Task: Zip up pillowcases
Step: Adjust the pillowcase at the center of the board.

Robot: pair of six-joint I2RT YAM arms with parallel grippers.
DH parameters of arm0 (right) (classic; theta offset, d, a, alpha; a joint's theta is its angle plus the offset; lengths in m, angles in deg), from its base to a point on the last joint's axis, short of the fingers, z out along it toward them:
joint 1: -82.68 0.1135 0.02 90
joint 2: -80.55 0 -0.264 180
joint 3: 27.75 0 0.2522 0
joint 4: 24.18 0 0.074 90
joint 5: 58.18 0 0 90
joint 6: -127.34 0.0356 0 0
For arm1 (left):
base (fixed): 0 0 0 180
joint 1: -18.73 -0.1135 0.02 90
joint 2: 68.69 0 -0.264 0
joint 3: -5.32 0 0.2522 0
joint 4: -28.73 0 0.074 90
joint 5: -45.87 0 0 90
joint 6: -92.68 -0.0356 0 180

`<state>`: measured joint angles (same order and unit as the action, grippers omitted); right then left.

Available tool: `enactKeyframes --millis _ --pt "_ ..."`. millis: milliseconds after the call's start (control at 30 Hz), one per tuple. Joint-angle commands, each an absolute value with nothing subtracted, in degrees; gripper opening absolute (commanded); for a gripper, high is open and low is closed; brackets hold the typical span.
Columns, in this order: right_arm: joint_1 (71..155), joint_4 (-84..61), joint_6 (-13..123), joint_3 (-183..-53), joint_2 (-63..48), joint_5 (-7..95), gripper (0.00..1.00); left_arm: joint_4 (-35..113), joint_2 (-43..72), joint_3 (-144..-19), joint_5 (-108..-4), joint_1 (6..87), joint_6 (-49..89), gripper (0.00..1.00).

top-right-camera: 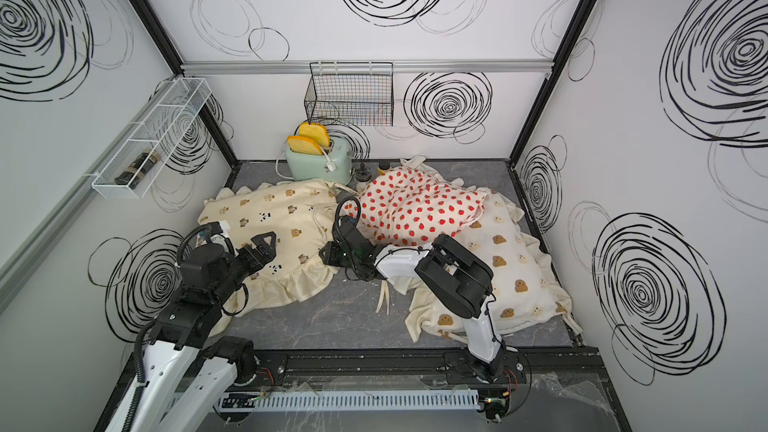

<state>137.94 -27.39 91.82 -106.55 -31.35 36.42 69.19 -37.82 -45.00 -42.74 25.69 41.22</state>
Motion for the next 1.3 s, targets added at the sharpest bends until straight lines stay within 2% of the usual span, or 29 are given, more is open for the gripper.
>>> enactKeyframes --millis 0,100,267,533,767,1000,1167,1267 --pt "138.2 -26.1 87.9 -108.7 -26.7 32.7 0.27 71.5 -37.3 -48.5 -41.2 25.0 40.3 0.96" --pt "137.9 -23.9 85.3 -110.3 -24.7 33.0 0.15 73.3 -36.8 -50.3 -40.4 24.6 40.4 0.96" --pt "138.1 -21.2 80.5 -111.4 -18.9 33.6 0.04 78.0 -36.3 -53.4 -38.7 24.4 40.8 0.96" --pt "134.3 -14.0 73.7 -111.8 -8.4 35.0 0.00 82.7 -34.2 -55.6 -38.5 24.6 42.6 0.96" --pt "123.4 -9.0 70.8 -109.6 -0.5 40.7 0.00 83.6 -33.9 -54.7 -38.8 26.4 44.9 0.96" --pt "115.3 -5.4 68.4 -109.6 -0.3 46.7 0.00 78.8 -33.9 -48.4 -40.0 36.8 51.3 0.96" --pt "113.5 -4.7 67.3 -109.7 -0.9 46.6 0.00 77.7 -33.0 -44.1 -35.5 48.7 57.4 0.96" --pt "112.9 -4.1 66.9 -110.6 -2.1 46.8 0.00 73.9 -33.5 -40.5 -34.6 52.7 58.7 0.96"
